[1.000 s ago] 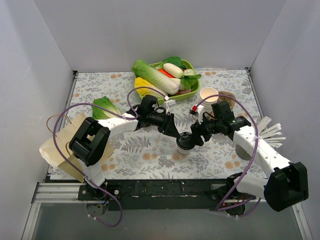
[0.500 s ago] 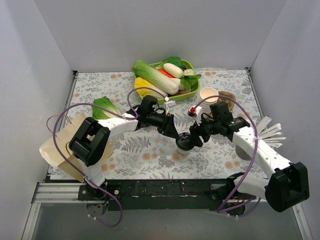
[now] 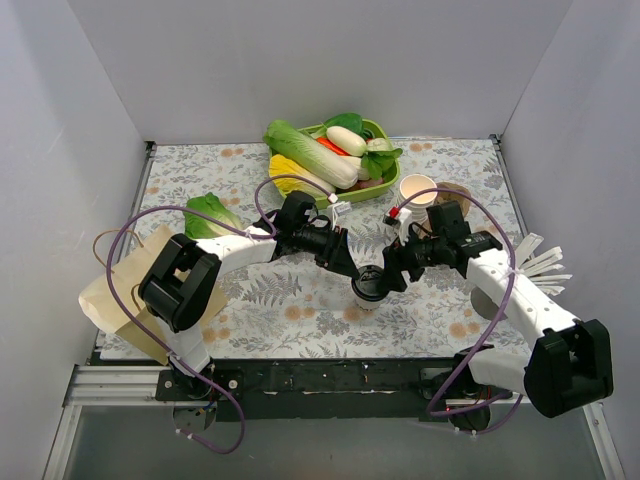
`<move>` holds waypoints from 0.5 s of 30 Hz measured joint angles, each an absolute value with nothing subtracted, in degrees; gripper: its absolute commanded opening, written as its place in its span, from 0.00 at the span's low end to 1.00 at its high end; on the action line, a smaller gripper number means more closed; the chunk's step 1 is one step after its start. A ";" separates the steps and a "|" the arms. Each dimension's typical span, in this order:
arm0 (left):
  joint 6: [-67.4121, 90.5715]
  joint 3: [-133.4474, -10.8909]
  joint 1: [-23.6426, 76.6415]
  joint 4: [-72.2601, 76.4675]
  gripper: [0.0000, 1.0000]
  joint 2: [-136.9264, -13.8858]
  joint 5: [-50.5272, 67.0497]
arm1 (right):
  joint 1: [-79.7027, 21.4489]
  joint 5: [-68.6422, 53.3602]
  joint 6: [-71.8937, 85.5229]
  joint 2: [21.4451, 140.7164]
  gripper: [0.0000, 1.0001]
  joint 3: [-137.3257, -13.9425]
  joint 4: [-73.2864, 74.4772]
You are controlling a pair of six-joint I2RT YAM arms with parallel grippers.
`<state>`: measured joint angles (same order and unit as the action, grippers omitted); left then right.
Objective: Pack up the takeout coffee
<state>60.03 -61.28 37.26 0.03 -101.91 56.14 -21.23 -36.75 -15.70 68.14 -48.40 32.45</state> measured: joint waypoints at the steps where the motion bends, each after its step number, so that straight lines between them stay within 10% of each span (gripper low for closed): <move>1: 60.03 -61.28 37.26 0.03 0.43 -101.91 56.14 | -20.67 -37.34 -15.40 68.20 0.79 -48.38 32.45; 15: 60.03 -61.28 37.26 0.08 0.42 -102.13 56.16 | -18.37 -43.18 -27.42 64.66 0.82 -48.23 31.66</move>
<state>60.03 -61.28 37.26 0.08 -102.13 56.16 -18.37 -43.18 -27.42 64.66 -48.23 31.66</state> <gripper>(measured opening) 0.426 0.808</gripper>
